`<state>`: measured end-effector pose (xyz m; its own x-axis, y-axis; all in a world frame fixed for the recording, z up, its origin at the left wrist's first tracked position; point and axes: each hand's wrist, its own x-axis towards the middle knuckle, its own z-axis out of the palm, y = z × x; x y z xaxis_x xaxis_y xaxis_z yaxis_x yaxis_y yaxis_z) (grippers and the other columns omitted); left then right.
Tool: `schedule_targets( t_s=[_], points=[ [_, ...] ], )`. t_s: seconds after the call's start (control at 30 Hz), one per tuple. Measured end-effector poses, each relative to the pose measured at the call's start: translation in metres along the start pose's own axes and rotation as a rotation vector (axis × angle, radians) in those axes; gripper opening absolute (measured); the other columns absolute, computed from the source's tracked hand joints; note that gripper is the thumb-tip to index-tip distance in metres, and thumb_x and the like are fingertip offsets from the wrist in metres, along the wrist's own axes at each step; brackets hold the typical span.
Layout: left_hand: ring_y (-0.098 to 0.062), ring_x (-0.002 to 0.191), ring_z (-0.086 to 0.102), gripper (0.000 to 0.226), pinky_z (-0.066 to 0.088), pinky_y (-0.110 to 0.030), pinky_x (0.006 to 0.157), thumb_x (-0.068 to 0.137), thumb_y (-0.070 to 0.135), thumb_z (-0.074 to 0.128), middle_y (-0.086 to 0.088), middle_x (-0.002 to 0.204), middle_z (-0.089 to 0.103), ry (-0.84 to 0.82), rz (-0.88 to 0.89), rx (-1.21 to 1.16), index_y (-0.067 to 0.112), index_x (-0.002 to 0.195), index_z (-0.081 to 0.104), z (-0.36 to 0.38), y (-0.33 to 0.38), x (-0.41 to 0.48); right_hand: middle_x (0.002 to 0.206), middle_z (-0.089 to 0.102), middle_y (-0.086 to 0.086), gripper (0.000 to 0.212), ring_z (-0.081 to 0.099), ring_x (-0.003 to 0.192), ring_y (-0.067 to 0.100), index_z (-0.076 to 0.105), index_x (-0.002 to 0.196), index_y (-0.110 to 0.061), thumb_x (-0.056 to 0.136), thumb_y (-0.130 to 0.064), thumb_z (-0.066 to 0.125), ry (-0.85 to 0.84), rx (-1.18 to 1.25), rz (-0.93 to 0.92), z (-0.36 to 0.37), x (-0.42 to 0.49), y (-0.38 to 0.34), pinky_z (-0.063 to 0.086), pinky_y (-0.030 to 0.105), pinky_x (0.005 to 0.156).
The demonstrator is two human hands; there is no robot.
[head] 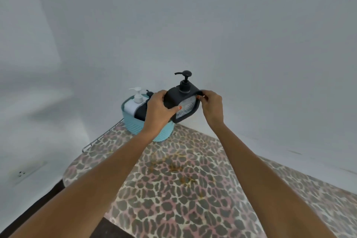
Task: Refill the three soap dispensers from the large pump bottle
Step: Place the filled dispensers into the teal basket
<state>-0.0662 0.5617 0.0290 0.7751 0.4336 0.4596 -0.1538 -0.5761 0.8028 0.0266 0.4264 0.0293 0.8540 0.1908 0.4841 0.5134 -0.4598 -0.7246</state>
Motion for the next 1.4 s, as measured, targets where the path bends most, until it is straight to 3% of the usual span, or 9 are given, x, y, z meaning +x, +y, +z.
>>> schedule_targets(
  t_s=[0.2, 0.33, 0.6, 0.77, 0.93, 1.03, 1.1, 1.27, 1.4],
  points=[
    [-0.022, 0.098, 0.057, 0.042, 0.048, -0.034, 0.089, 0.068, 0.015, 0.076, -0.010, 0.105, 0.062, 0.099, -0.034, 0.056, 0.008, 0.105, 0.057, -0.007, -0.021, 0.009, 0.096, 0.069, 0.015, 0.022, 0.054, 0.077, 0.016, 0.069, 0.099, -0.002, 0.088, 0.000, 0.050, -0.056, 0.001, -0.042, 0.044, 0.021, -0.005, 0.035, 0.016, 0.066],
    [-0.023, 0.098, 0.058, 0.046, 0.052, -0.043, 0.087, 0.065, 0.020, 0.078, -0.010, 0.103, 0.060, 0.089, -0.114, 0.064, 0.010, 0.105, 0.056, -0.002, -0.041, 0.007, 0.096, 0.069, 0.016, 0.022, 0.054, 0.077, 0.017, 0.069, 0.098, -0.001, 0.087, 0.002, 0.049, -0.096, 0.014, -0.025, 0.065, 0.022, 0.003, 0.037, 0.019, 0.069],
    [-0.024, 0.110, 0.047, 0.055, 0.028, -0.022, 0.092, 0.068, 0.015, 0.078, -0.015, 0.117, 0.053, 0.049, -0.201, 0.160, 0.001, 0.114, 0.052, 0.006, -0.064, 0.002, 0.092, 0.068, 0.018, 0.023, 0.055, 0.075, 0.021, 0.067, 0.097, 0.002, 0.085, 0.004, 0.048, -0.205, -0.046, 0.011, 0.095, 0.021, 0.015, 0.042, 0.025, 0.068],
    [-0.029, 0.108, 0.050, 0.051, 0.041, -0.031, 0.095, 0.068, 0.016, 0.079, -0.016, 0.121, 0.042, -0.024, -0.250, 0.262, 0.001, 0.108, 0.052, 0.002, -0.068, 0.007, 0.092, 0.068, 0.020, 0.024, 0.057, 0.074, 0.025, 0.068, 0.097, 0.002, 0.083, 0.006, 0.050, -0.241, -0.093, 0.036, 0.107, 0.022, 0.024, 0.048, 0.031, 0.068],
    [-0.031, 0.115, 0.041, 0.047, 0.036, -0.034, 0.100, 0.076, 0.016, 0.073, -0.018, 0.129, 0.037, -0.082, -0.276, 0.393, -0.002, 0.114, 0.053, 0.005, -0.066, 0.010, 0.105, 0.060, 0.023, 0.024, 0.058, 0.092, 0.032, 0.066, 0.103, 0.005, 0.082, 0.008, 0.054, -0.242, -0.176, 0.019, 0.114, 0.022, 0.033, 0.043, 0.022, 0.076],
    [-0.032, 0.114, 0.041, 0.041, 0.036, -0.033, 0.099, 0.083, 0.018, 0.065, -0.018, 0.132, 0.035, -0.114, -0.262, 0.459, -0.002, 0.117, 0.052, 0.008, -0.065, 0.009, 0.110, 0.050, 0.021, 0.019, 0.049, 0.084, 0.022, 0.066, 0.098, 0.008, 0.082, 0.009, 0.056, -0.224, -0.152, 0.009, 0.116, 0.020, 0.033, 0.038, 0.002, 0.065],
    [-0.033, 0.112, 0.042, 0.037, 0.037, -0.034, 0.098, 0.086, 0.017, 0.062, -0.018, 0.132, 0.034, -0.128, -0.264, 0.485, -0.002, 0.116, 0.053, 0.010, -0.065, 0.008, 0.112, 0.045, 0.020, 0.016, 0.043, 0.083, 0.017, 0.066, 0.096, 0.009, 0.082, 0.008, 0.057, -0.225, -0.139, 0.011, 0.116, 0.019, 0.032, 0.037, -0.002, 0.063],
    [-0.034, 0.113, 0.042, 0.037, 0.038, -0.034, 0.096, 0.086, 0.017, 0.060, -0.018, 0.129, 0.037, -0.139, -0.279, 0.495, -0.003, 0.117, 0.052, 0.011, -0.064, 0.008, 0.116, 0.044, 0.019, 0.021, 0.049, 0.098, 0.028, 0.065, 0.101, 0.008, 0.085, 0.007, 0.052, -0.331, -0.297, -0.005, 0.115, 0.025, 0.031, 0.047, 0.027, 0.081],
    [-0.032, 0.109, 0.044, 0.038, 0.038, -0.034, 0.095, 0.090, 0.019, 0.056, -0.020, 0.125, 0.039, -0.158, -0.272, 0.533, -0.004, 0.118, 0.049, 0.012, -0.063, 0.007, 0.123, 0.040, 0.017, 0.024, 0.040, 0.113, 0.029, 0.063, 0.106, 0.006, 0.092, -0.003, 0.045, -0.451, -0.411, -0.035, 0.110, 0.022, 0.029, 0.040, 0.029, 0.091]
  ],
)
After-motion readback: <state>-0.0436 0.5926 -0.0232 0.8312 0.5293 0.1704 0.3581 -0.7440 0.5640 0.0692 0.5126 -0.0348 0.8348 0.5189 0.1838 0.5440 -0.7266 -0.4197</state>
